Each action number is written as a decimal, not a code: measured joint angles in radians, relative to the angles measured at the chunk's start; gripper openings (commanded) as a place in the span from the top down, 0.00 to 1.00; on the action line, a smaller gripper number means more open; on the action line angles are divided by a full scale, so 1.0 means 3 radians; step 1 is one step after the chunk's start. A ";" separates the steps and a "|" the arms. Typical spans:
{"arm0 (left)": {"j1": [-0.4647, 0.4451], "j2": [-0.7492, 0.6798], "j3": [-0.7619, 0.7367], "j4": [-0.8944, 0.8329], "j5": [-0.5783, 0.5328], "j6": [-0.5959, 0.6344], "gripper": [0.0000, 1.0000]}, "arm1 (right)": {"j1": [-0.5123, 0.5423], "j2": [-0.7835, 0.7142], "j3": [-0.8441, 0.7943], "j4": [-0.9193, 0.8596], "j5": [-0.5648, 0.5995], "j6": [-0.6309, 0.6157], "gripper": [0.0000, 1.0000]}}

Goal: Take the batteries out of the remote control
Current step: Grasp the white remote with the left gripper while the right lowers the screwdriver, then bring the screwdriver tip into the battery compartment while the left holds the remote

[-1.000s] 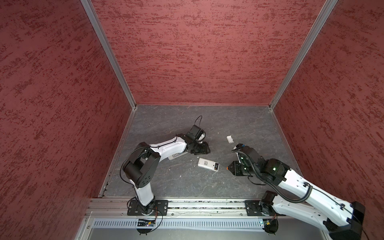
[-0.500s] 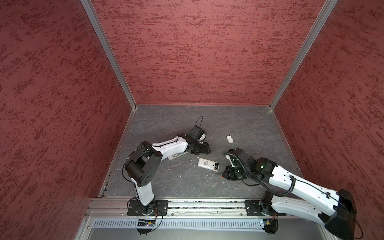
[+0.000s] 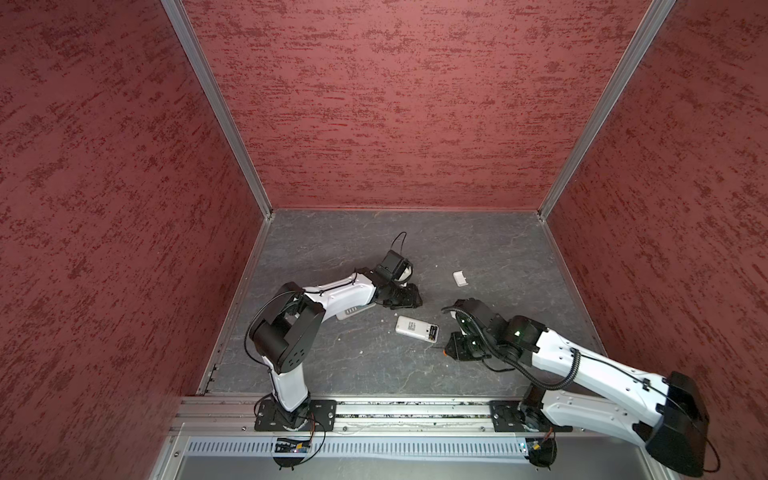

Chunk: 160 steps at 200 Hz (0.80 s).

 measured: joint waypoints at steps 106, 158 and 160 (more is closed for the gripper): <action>-0.0004 0.0000 -0.0111 0.0094 0.0022 -0.0010 0.49 | -0.0001 0.0178 0.0024 0.0029 0.0287 -0.0088 1.00; -0.0006 -0.0009 -0.0263 0.0112 0.0020 -0.0011 0.46 | -0.0033 0.0237 0.0046 0.0084 0.0346 -0.0140 1.00; -0.0008 -0.0013 -0.0270 0.0113 0.0020 -0.0013 0.46 | -0.0036 0.0240 0.0048 0.0085 0.0348 -0.0148 1.00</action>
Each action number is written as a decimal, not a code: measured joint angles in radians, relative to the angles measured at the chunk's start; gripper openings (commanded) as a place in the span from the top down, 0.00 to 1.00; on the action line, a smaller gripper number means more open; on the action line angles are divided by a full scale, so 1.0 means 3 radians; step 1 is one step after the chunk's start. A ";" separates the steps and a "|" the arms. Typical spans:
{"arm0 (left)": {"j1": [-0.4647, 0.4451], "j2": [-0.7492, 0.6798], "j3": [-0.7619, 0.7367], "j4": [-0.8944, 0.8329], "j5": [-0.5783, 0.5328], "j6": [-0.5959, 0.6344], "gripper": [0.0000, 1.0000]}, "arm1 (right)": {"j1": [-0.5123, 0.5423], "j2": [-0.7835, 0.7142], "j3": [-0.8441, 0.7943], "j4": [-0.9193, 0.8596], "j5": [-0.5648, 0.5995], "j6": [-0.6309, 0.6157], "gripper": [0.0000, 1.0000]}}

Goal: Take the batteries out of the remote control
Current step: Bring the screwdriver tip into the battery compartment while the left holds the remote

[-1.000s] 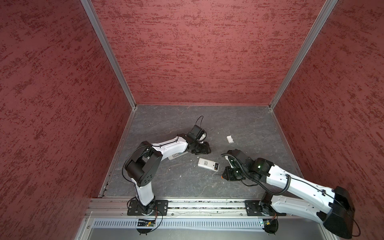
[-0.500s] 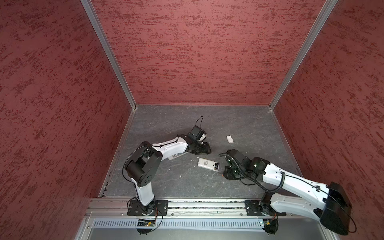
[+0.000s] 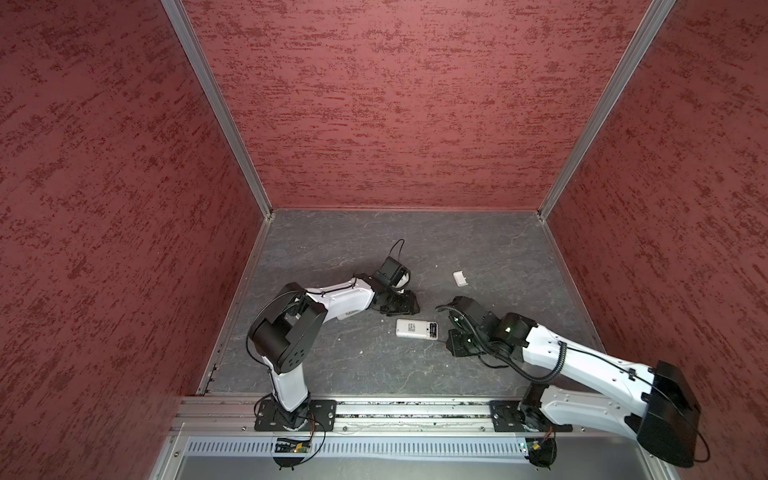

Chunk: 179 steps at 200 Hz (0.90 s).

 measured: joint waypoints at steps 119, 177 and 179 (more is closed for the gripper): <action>-0.0217 -0.0516 -0.0125 -0.0384 -0.0228 0.0310 0.22 | -0.0192 0.0160 0.0294 -0.0001 0.0051 -0.0315 1.00; -0.0805 -0.0352 0.0116 -0.0814 -0.0866 0.0804 0.19 | -0.0193 -0.0094 0.0397 -0.0404 0.0099 -0.0387 1.00; -0.0819 -0.0341 0.0116 -0.0825 -0.0890 0.0821 0.19 | -0.0193 -0.0099 0.0402 -0.0412 0.0104 -0.0388 1.00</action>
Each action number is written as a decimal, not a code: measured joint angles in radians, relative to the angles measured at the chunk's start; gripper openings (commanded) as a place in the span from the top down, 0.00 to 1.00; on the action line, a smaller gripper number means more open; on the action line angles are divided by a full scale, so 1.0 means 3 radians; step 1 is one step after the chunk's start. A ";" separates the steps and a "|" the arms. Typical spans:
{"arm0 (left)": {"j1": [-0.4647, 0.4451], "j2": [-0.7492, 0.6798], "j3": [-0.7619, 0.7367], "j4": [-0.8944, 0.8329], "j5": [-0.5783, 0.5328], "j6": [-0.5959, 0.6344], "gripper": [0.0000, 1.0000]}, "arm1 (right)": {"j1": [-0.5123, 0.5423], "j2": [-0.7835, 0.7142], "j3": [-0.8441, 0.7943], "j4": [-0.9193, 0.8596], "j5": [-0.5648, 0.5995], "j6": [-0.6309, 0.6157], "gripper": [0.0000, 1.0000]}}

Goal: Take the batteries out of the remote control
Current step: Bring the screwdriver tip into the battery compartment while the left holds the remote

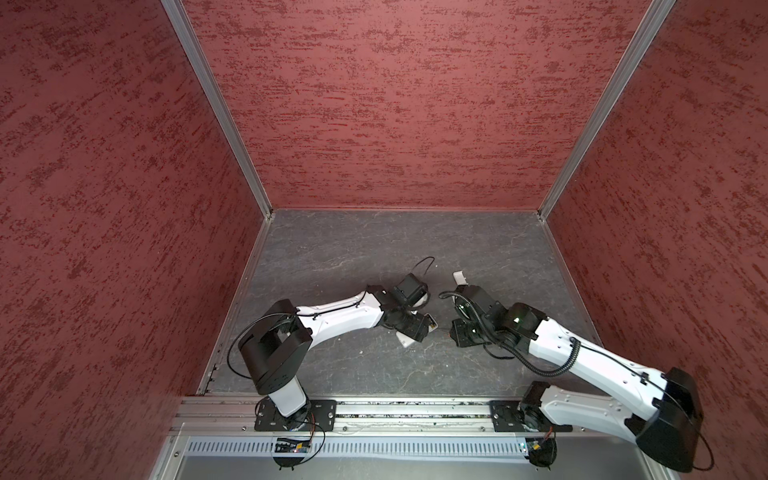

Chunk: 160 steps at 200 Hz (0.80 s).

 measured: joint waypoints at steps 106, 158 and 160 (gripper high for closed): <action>-0.0106 0.0304 -0.0048 0.0010 -0.0579 0.0331 0.21 | -0.0014 0.0038 0.0081 -0.0056 0.0098 -0.0081 1.00; -0.0106 0.0338 -0.0136 0.0141 -0.0540 0.0417 0.29 | -0.0032 0.0042 0.0081 -0.0005 0.0109 -0.0195 1.00; -0.0106 0.0338 -0.0137 0.0144 -0.0540 0.0420 0.29 | -0.0032 0.0042 0.0081 0.0001 0.0109 -0.0200 1.00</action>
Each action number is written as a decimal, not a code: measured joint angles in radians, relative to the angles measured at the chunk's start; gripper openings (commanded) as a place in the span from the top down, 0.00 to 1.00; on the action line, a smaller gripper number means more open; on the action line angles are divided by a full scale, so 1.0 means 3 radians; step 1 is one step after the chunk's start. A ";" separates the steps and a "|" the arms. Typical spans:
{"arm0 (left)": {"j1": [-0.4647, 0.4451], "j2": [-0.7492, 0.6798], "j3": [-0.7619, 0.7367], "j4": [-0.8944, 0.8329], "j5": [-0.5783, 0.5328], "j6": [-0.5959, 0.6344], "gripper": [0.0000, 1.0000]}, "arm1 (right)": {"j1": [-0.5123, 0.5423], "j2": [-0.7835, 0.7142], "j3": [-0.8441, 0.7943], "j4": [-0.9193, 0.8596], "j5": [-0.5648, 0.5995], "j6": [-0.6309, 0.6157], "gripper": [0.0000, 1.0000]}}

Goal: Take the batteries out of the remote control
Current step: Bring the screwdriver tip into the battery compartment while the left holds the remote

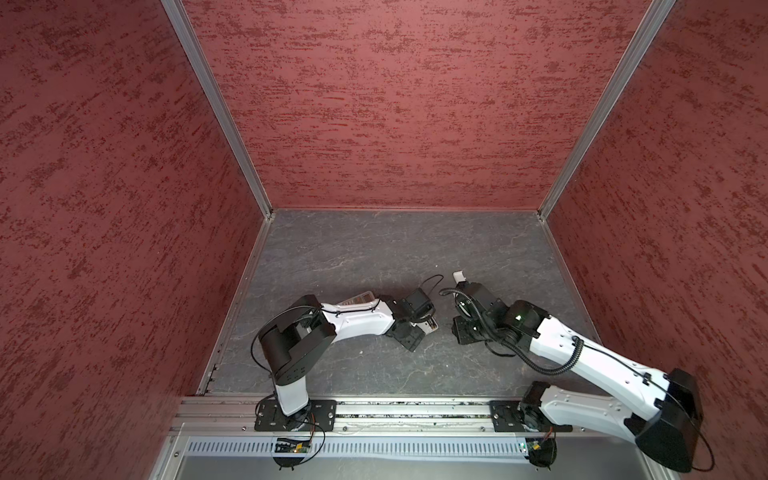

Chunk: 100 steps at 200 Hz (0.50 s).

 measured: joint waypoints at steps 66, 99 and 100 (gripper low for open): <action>0.0001 -0.0003 -0.0027 0.0099 0.0037 0.0155 0.40 | 0.0000 0.0018 -0.0001 0.0112 0.0000 -0.0193 1.00; 0.0004 -0.0037 -0.0079 0.0150 0.0051 0.0193 0.41 | -0.0001 0.0144 -0.0001 0.0102 0.0003 -0.0267 1.00; 0.0004 -0.0037 -0.0080 0.0150 0.0051 0.0195 0.41 | -0.0001 0.0148 -0.0001 0.0102 0.0003 -0.0270 1.00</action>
